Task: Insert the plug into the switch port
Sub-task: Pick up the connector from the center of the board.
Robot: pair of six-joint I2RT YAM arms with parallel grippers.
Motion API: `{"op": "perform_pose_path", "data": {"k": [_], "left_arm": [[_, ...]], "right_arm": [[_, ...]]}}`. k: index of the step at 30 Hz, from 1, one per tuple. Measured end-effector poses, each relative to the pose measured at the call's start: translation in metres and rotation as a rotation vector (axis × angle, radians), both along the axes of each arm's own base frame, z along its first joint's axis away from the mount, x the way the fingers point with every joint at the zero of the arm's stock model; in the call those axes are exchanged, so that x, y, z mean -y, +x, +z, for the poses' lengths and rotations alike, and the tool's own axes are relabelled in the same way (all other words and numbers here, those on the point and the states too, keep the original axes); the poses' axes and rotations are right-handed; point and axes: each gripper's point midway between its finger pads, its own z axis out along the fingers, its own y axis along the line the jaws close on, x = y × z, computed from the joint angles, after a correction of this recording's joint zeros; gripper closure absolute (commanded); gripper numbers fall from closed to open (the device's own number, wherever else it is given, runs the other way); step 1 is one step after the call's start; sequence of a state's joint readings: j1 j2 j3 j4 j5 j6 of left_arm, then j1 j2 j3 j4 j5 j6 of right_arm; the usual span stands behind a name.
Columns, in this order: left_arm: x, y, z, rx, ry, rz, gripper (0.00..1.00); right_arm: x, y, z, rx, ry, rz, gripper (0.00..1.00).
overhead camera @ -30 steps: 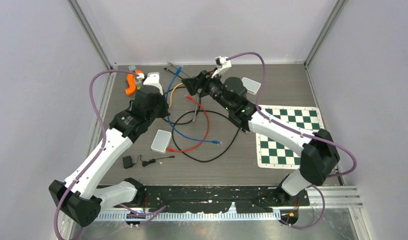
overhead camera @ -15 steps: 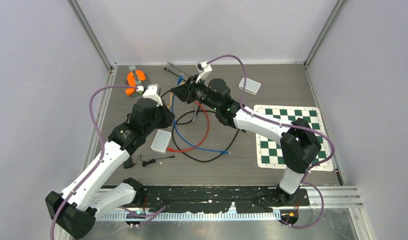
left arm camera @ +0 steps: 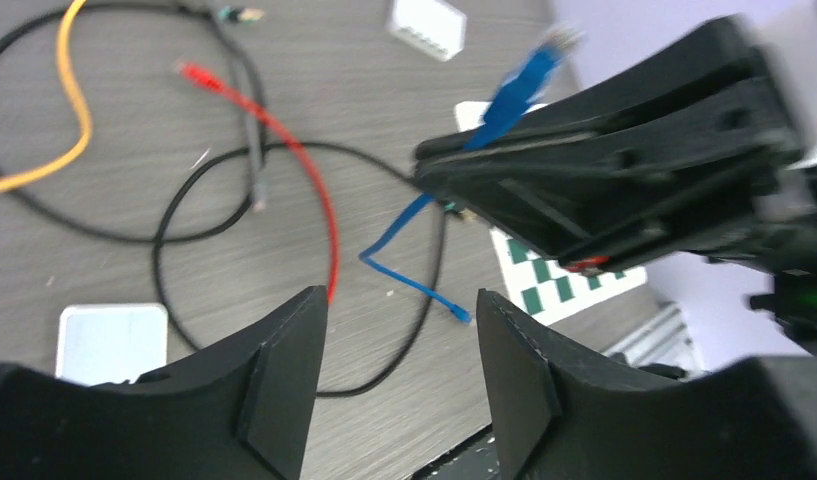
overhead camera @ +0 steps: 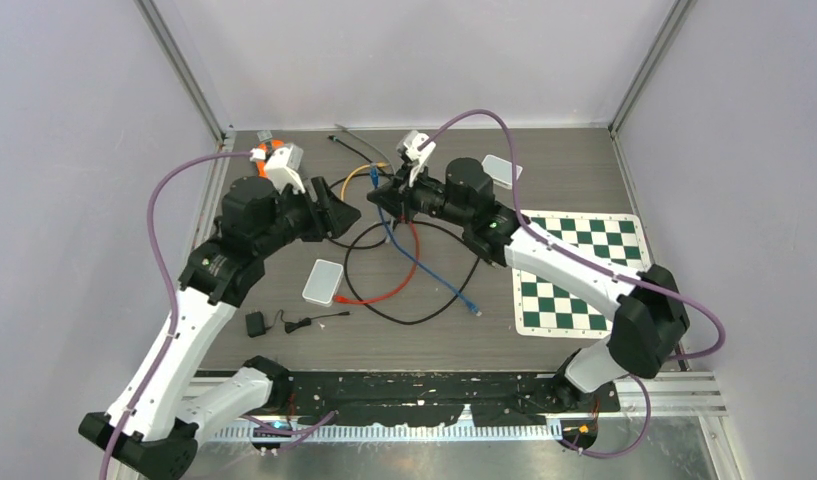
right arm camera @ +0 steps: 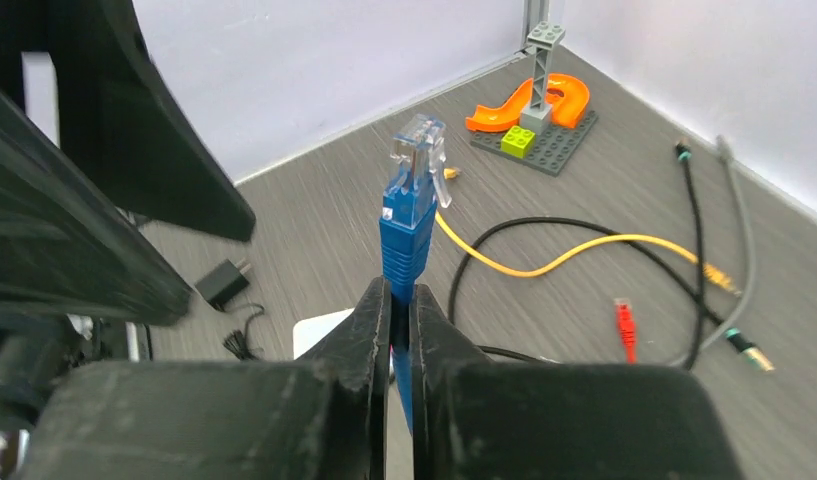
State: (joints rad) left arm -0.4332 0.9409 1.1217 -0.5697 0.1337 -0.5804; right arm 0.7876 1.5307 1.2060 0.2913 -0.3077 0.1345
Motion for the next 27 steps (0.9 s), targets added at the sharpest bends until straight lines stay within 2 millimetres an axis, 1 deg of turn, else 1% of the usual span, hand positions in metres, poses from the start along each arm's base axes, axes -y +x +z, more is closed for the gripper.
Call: {"op": "perform_pose_path", "data": {"k": [3,5,6,9,11,13,16,19,22,27], "left_arm": [[0.01,-0.01,0.04,0.076,-0.039,-0.091,0.39],[0.015,-0.014,0.061,0.118,-0.05,-0.133,0.39],[0.018,-0.016,0.074,0.147,-0.053,-0.162,0.39],[0.023,-0.017,0.085,0.165,-0.05,-0.202,0.4],[0.028,-0.016,0.087,0.159,-0.049,-0.236,0.41],[0.035,-0.013,0.084,0.141,-0.043,-0.271,0.43],[0.042,-0.007,0.07,0.089,-0.028,-0.302,0.46],[0.045,-0.001,0.056,0.042,-0.008,-0.306,0.5],[0.046,0.002,0.05,0.022,0.01,-0.31,0.55],[0.045,0.003,0.05,0.025,0.02,-0.31,0.71]], "right_arm": [[0.009,-0.008,0.007,0.084,-0.065,0.026,0.95],[0.012,-0.013,0.008,0.123,-0.104,0.058,0.95],[0.013,-0.016,0.006,0.135,-0.123,0.073,0.95],[0.015,-0.022,0.0,0.151,-0.161,0.11,0.95],[0.016,-0.025,-0.004,0.157,-0.172,0.124,0.95],[0.016,-0.029,-0.007,0.155,-0.184,0.138,0.95],[0.014,-0.033,-0.011,0.153,-0.192,0.155,0.95],[0.012,-0.038,-0.014,0.153,-0.198,0.169,0.95],[0.01,-0.042,-0.016,0.153,-0.201,0.179,0.95],[0.009,-0.047,-0.014,0.161,-0.197,0.188,0.95]]}}
